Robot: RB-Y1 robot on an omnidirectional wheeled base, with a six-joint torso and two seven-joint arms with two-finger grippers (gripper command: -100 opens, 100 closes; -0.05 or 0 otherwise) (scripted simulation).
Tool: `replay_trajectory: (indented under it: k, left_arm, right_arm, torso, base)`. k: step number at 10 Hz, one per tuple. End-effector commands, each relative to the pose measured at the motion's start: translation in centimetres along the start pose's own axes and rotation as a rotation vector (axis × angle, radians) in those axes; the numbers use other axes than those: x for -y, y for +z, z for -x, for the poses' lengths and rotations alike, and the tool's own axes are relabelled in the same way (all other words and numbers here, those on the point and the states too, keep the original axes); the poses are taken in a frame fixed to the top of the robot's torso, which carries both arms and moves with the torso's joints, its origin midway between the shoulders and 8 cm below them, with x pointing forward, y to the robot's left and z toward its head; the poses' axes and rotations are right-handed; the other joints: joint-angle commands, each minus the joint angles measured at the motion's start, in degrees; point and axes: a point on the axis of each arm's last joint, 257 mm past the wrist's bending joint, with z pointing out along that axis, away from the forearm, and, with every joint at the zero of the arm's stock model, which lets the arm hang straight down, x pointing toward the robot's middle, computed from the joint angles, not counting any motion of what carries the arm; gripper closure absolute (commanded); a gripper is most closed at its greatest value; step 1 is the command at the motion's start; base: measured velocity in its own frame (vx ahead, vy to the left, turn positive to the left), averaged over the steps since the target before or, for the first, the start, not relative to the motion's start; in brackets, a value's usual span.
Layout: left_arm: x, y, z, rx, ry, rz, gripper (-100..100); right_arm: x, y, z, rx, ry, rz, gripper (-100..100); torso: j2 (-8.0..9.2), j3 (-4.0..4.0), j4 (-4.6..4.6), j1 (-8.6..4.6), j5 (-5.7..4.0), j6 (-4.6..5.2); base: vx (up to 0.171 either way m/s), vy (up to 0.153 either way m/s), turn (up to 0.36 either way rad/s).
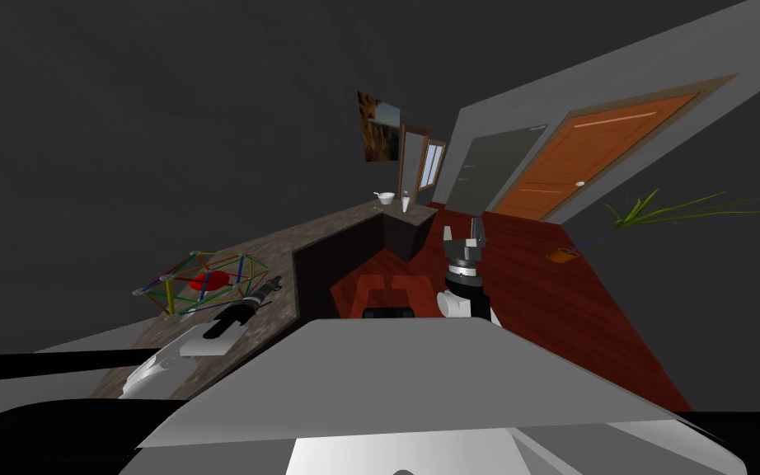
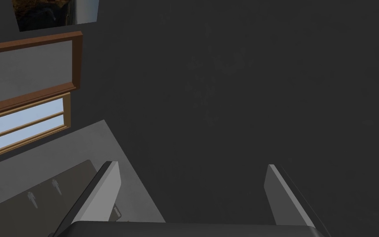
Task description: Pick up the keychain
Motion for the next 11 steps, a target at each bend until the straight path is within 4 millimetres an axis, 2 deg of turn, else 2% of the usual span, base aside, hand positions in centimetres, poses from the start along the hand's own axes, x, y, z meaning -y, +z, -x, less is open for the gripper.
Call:
replay_trajectory:
  k: [1, 4, 5, 6, 7, 8, 9, 11]
  left_arm:
    - [0.0, 0.0, 0.0, 0.0, 0.0, 0.0, 100]
    - [0.0, 0.0, 0.0, 0.0, 0.0, -0.001, 100]
    - [0.0, 0.0, 0.0, 0.0, 0.0, -0.001, 0]
    - [1.5, 0.8, -1.1, -0.013, -0.003, -0.003, 100]
    - [3.8, 1.4, -2.0, -0.017, -0.012, -0.029, 100]
    - [3.0, 1.4, -2.2, -0.024, -0.004, 0.001, 100]
    - [5.5, 2.0, -2.9, -0.025, -0.006, -0.029, 100]
    - [4.6, 2.0, -3.1, -0.032, -0.005, 0.006, 100]
  right_arm:
    - [0.0, 0.0, 0.0, 0.0, 0.0, 0.0, 0]
    - [0.0, 0.0, 0.0, 0.0, 0.0, 0.0, 0]
    - [0.0, 0.0, 0.0, 0.0, 0.0, 0.0, 0]
    - [0.0, 0.0, 0.0, 0.0, 0.0, 0.0, 0]
    - [0.0, 0.0, 0.0, 0.0, 0.0, 0.0, 0]
    - [0.0, 0.0, 0.0, 0.0, 0.0, 0.0, 0]
    - [0.0, 0.0, 0.0, 0.0, 0.0, 0.0, 0]
    - [0.0, 0.0, 0.0, 0.0, 0.0, 0.0, 0]
  torso:
    - [0.0, 0.0, 0.0, 0.0, 0.0, 0.0]
    - [0.02, 0.01, 0.0, 0.02, 0.01, -0.01]
    - [0.03, 0.01, 0.0, 0.03, 0.02, -0.02]
    - [0.03, 0.01, 0.0, 0.03, 0.02, -0.02]
    - [0.15, 0.08, 0.03, 0.23, 0.06, 0.05]
    - [0.41, 0.22, 0.07, 0.45, 0.13, 0.05]
    - [0.45, 0.23, 0.04, 0.49, 0.18, -0.09]
    - [0.4, 0.15, -0.07, 0.6, 0.35, -0.2]
  base:
    - [0.0, 0.0, 0.0]
    - [0.0, 0.0, 0.0]
    - [0.0, 0.0, 0.0]
    - [-0.055, 0.074, -0.022]
    - [-0.14, 0.136, -0.076]
    - [-0.12, 0.097, -0.054]
    - [-0.112, 0.093, -0.006]
    - [-0.058, 0.049, -0.014]
